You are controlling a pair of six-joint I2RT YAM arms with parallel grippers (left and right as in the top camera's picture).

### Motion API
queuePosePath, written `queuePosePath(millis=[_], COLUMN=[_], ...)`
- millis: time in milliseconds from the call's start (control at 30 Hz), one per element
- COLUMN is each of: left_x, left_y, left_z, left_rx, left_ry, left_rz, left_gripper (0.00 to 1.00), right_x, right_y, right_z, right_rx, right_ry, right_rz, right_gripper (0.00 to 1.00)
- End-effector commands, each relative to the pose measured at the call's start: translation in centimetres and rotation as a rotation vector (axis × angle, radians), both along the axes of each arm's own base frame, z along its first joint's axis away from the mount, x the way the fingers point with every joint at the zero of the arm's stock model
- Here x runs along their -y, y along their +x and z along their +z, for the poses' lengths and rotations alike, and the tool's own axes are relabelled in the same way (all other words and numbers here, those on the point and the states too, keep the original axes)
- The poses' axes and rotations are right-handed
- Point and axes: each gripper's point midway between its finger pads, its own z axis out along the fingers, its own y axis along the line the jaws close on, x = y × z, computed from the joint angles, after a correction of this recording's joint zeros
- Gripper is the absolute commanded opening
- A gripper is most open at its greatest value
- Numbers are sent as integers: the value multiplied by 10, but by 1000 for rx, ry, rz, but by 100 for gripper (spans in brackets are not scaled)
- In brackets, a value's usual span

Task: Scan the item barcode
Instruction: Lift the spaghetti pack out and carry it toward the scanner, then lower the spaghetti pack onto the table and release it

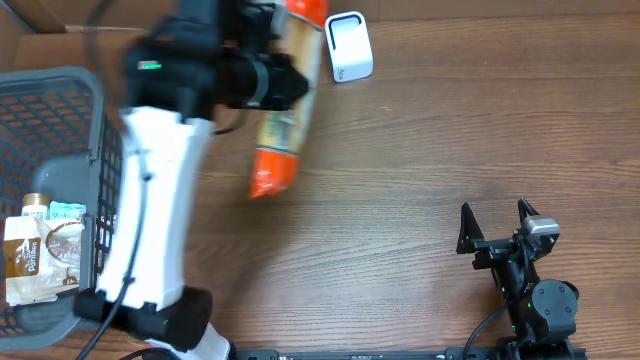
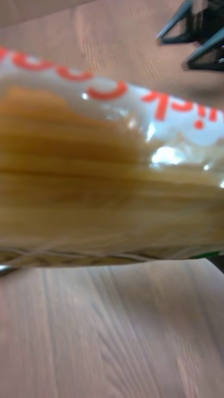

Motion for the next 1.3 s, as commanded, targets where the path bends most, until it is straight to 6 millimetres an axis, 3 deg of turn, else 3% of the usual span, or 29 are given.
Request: queuePosePath(millis=[0, 133, 233, 367, 533, 667, 833, 1100, 1167, 1267], left_x=[37, 88, 108, 112, 104, 95, 94, 90, 86, 81], left_y=[5, 5, 6, 8, -4, -8, -8, -3, -1, 3], left_z=[-32, -89, -130, -172, -221, -247, -262, -263, -263, -263], left_rx=[-20, -50, -64, -55, -102, -110, -83, 16, 27, 40], left_ry=[-10, -89, -161, -233, -281, -243, -170, -71, -59, -46], left_rz=[124, 153, 192, 236, 313, 321, 248, 112, 103, 95], left_gripper=[4, 4, 4, 4, 4, 4, 4, 5, 15, 62], right_x=[0, 0, 0, 0, 0, 0, 0, 0, 0, 0], right_y=[0, 0, 0, 0, 0, 0, 0, 0, 0, 0], right_z=[-3, -3, -3, -3, -3, -3, -3, -3, -3, -3], right_rx=[-3, -3, -3, -2, -3, -3, -2, -3, -3, -3], right_ry=[-9, -9, -9, -8, -9, -9, -8, -9, -9, -9], right_rz=[-4, -5, -4, -5, -5, -5, -5, -5, -5, -4], right_gripper=[100, 100, 100, 100, 100, 100, 100, 100, 100, 100])
